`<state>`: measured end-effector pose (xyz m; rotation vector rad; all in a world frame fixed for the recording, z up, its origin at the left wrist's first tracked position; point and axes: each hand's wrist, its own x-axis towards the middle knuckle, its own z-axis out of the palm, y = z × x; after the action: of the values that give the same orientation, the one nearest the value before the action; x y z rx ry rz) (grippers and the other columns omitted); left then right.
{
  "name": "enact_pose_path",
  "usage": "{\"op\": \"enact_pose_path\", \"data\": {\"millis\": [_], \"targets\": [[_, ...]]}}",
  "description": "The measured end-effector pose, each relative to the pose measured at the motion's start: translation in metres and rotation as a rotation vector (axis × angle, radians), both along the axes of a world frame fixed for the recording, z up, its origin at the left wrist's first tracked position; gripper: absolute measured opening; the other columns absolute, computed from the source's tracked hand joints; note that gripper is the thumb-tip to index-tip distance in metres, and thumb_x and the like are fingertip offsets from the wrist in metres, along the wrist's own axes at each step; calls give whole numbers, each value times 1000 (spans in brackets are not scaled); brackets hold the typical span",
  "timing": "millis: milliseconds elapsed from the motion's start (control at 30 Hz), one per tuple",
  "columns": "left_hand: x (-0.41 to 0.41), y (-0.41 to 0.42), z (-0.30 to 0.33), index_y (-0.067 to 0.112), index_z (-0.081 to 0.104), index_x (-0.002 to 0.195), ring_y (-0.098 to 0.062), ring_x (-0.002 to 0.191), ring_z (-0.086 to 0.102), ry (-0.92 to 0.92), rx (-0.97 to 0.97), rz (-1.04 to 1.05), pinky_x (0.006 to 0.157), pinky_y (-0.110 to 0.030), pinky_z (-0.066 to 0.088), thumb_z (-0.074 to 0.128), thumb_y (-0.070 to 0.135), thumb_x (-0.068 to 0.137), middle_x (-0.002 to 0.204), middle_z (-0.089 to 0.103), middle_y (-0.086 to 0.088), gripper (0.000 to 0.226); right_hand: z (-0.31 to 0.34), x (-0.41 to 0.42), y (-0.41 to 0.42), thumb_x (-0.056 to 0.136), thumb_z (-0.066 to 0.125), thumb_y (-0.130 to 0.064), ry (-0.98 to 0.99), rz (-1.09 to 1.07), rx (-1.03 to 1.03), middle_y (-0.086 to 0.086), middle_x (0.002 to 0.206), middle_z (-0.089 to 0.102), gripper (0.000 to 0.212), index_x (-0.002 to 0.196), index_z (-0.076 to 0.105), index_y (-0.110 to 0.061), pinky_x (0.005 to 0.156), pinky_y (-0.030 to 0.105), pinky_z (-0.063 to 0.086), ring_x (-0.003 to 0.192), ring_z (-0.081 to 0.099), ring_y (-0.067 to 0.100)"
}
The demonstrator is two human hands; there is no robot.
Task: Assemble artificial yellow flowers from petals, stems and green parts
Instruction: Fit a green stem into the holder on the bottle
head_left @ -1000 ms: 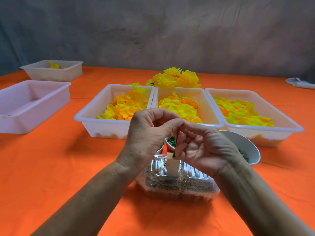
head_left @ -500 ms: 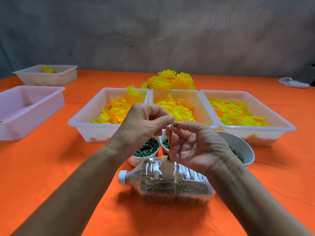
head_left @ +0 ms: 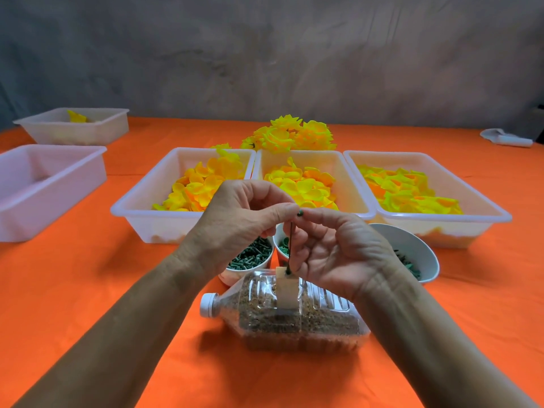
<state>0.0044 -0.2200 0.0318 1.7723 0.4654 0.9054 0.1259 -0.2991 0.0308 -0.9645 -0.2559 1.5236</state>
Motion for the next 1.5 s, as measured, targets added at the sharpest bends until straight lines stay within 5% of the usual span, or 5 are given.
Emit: {"op": "enact_pose_path", "data": {"millis": [300, 467, 900, 1200, 1500], "targets": [[-15, -15, -6, 20, 71, 78, -15, 56, 50, -64, 61, 106, 54, -29, 42, 73, 23, 72, 62, 61, 3, 7, 2, -4, -9, 63, 65, -17, -210, 6, 128, -3, 59, 61, 12, 74, 64, -12, 42, 13, 34, 44, 49, 1], [-15, -28, -13, 16, 68, 76, -23, 63, 59, -108, 57, 161, 59, -39, 51, 78, 6, 72, 70, 67, -12, 14, 1, -7, -10, 61, 67, -18, -273, -28, 152, -1, 60, 60, 27, 85, 63, -6, 39, 13, 37, 44, 50, 2], [-10, -34, -19, 15, 70, 70, -3, 57, 63, -165, 6, 205, 53, -14, 48, 75, 10, 74, 66, 72, -1, 9, -1, -9, -16, 62, 69, -19, -486, -132, 311, 4, 59, 63, 14, 68, 67, -7, 48, 16, 48, 51, 57, 6], [-9, -34, -22, 10, 72, 76, -18, 64, 69, -169, -28, 194, 54, -19, 51, 73, 6, 79, 72, 73, -9, 5, -7, -10, -19, 64, 70, -32, -813, -240, 475, 0, 59, 66, 16, 66, 74, -16, 59, 19, 52, 58, 61, 8], [-9, -33, -23, 14, 71, 74, -11, 63, 67, -163, 4, 201, 54, -16, 49, 73, 6, 80, 72, 72, -6, 10, -8, -6, -20, 77, 69, -19, -1014, -254, 553, -1, 60, 68, 11, 67, 71, -17, 60, 18, 53, 58, 65, 7]]}}
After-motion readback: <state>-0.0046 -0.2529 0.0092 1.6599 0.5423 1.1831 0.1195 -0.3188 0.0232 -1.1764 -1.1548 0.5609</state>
